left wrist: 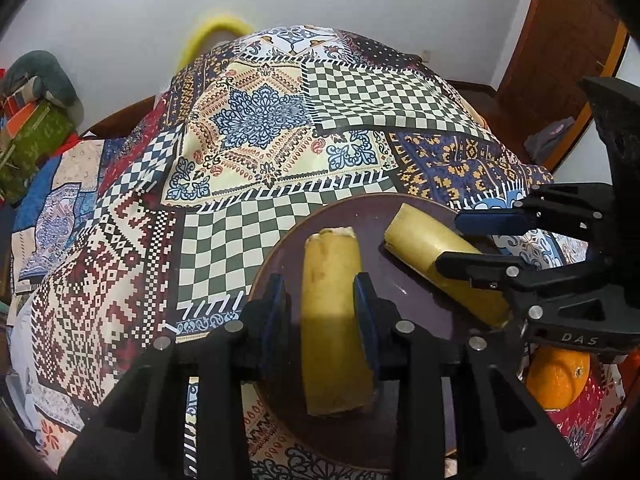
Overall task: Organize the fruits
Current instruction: 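Lower the left tool's sugarcane onto the purple plate while the right tool places its piece, then grasp the large Dole orange with the left tool while the right tool grasps another large orange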
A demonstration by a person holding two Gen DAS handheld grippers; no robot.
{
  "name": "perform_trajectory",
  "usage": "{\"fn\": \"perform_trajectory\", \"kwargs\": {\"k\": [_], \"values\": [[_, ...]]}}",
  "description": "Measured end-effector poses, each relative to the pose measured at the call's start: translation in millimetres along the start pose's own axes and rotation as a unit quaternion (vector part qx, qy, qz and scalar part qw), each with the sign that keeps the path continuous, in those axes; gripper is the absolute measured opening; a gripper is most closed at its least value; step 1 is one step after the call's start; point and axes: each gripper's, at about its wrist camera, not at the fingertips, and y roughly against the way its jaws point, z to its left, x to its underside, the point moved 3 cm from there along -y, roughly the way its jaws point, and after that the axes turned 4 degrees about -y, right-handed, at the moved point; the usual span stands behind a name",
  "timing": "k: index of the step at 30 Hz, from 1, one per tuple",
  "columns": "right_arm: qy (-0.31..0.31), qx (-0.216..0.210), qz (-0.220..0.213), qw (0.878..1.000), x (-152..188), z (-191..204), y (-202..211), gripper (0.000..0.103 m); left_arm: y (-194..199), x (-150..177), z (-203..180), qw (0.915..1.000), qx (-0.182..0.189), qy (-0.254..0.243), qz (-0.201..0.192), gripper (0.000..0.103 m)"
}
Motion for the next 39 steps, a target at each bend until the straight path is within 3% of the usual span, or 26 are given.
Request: {"fn": "perform_trajectory", "kwargs": {"k": [9,27,33,39], "values": [[-0.002,0.023,-0.044,0.999,5.5,10.8,38.1,0.035,29.0,3.8,1.2,0.9996,-0.006,0.010,-0.026,0.035],[0.003,0.046,-0.161,0.986,28.7,60.4,149.7,0.035,155.1,32.0,-17.2,0.9926,-0.013,0.024,-0.118,0.036],[-0.023,0.039,-0.171,0.984,50.6,66.1,161.2,0.037,178.4,53.3,-24.6,0.9902,-0.009,0.038,-0.134,0.045],[-0.037,0.044,-0.172,0.983,71.3,69.4,165.3,0.042,177.7,79.7,-31.7,0.9913,-0.010,0.051,-0.121,0.052]]}}
